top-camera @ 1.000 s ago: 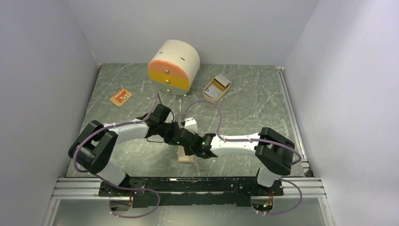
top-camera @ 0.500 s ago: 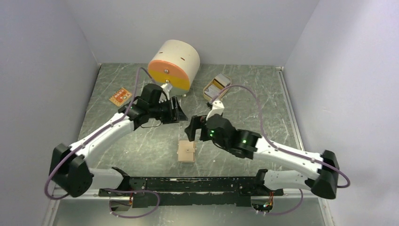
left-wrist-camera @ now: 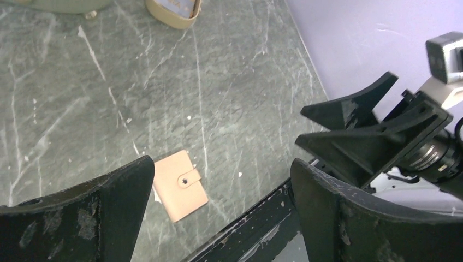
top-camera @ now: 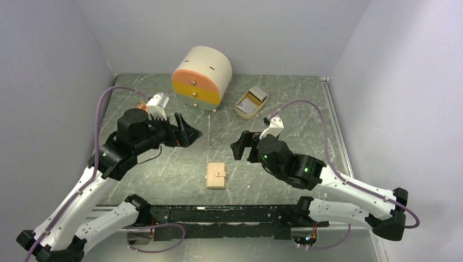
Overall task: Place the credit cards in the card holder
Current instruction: Reset both arms
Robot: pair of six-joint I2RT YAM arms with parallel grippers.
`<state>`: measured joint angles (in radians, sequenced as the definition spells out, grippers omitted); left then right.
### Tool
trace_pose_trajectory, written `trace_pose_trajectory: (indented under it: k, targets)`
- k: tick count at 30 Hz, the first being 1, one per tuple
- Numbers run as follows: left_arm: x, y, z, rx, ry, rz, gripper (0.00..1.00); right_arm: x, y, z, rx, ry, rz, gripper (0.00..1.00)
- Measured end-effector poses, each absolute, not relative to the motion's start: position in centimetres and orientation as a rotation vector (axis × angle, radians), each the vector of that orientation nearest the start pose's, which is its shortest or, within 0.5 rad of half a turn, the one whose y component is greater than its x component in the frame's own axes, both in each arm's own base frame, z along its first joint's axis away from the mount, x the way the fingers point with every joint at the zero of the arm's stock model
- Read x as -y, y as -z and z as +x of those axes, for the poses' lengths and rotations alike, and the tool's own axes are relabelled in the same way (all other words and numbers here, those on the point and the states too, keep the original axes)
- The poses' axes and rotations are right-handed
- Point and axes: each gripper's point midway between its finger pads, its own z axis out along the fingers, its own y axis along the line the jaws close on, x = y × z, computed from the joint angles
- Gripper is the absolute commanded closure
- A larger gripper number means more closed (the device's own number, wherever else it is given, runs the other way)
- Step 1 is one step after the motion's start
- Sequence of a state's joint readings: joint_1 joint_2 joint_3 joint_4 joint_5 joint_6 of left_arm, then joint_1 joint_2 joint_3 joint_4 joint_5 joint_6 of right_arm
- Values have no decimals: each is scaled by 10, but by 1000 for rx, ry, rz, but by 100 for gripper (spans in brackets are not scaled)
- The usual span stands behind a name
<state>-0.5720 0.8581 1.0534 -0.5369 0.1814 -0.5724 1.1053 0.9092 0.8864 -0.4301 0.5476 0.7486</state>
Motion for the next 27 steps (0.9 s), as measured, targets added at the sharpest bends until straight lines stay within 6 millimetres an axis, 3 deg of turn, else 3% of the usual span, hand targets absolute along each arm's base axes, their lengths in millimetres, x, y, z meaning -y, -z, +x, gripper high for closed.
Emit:
trace_pose_trajectory:
  k: [4, 13, 27]
  targets:
    - [193, -286, 208, -2039, 895, 108, 1, -229, -234, 196, -2045, -588, 5, 1]
    - [179, -265, 199, -2063, 845, 76, 1, -207, -255, 191, -1963, -655, 100, 1]
    - [176, -257, 197, -2071, 837, 71, 1, -209, -247, 193, -1981, -645, 123, 1]
